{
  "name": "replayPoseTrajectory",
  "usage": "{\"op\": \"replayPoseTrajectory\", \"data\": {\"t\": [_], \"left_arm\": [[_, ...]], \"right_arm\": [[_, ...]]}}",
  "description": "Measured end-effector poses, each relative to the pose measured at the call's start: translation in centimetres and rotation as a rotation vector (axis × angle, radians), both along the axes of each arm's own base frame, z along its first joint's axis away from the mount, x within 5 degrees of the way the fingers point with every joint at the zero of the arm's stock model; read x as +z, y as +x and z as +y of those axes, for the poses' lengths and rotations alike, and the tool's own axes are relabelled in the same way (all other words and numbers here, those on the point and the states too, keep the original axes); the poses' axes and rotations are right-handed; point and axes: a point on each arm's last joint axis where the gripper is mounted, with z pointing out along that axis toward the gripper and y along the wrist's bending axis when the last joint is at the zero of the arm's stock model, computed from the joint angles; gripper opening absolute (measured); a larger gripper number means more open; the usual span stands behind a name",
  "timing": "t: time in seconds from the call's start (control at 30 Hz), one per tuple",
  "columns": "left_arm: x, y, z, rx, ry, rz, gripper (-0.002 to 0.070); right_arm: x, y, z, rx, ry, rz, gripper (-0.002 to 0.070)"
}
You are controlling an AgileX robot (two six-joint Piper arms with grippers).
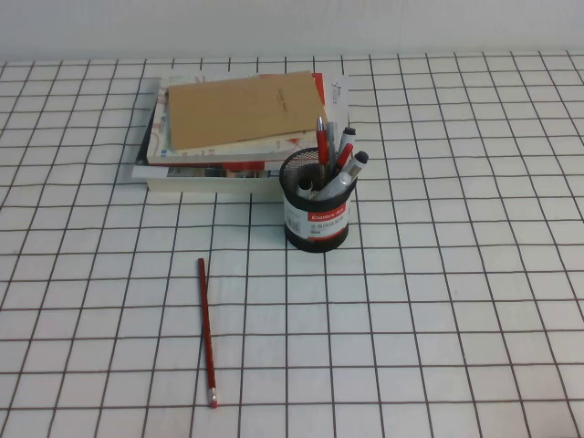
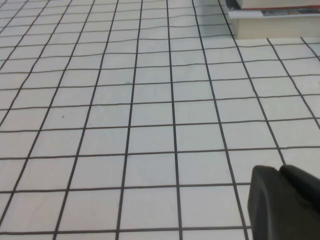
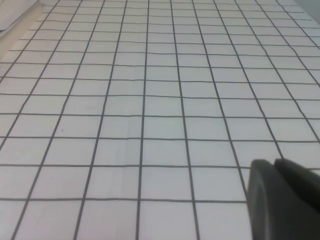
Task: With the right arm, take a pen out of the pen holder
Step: 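Take a marker out of the pen holder and lay it on the table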
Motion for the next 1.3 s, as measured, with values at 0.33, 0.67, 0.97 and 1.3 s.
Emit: {"op": "replayPoseTrajectory", "data": {"t": [0.33,0.67,0.97,1.3], "left_arm": [[0.0,0.0,0.0,0.0,0.0,0.0,-0.0004],[0.0,0.0,0.0,0.0,0.0,0.0,-0.0004],[0.0,0.0,0.0,0.0,0.0,0.0,-0.0004],[0.0,0.0,0.0,0.0,0.0,0.0,-0.0004]], "right_arm": [[0.0,0.0,0.0,0.0,0.0,0.0,-0.0016],[0.0,0.0,0.0,0.0,0.002,0.0,-0.0016],[0.01,0.0,0.07,0.002,0.023,-0.001,-0.0016],[0.24,0.05,0.29,0.004,0.112,-0.024,-0.0016]]}}
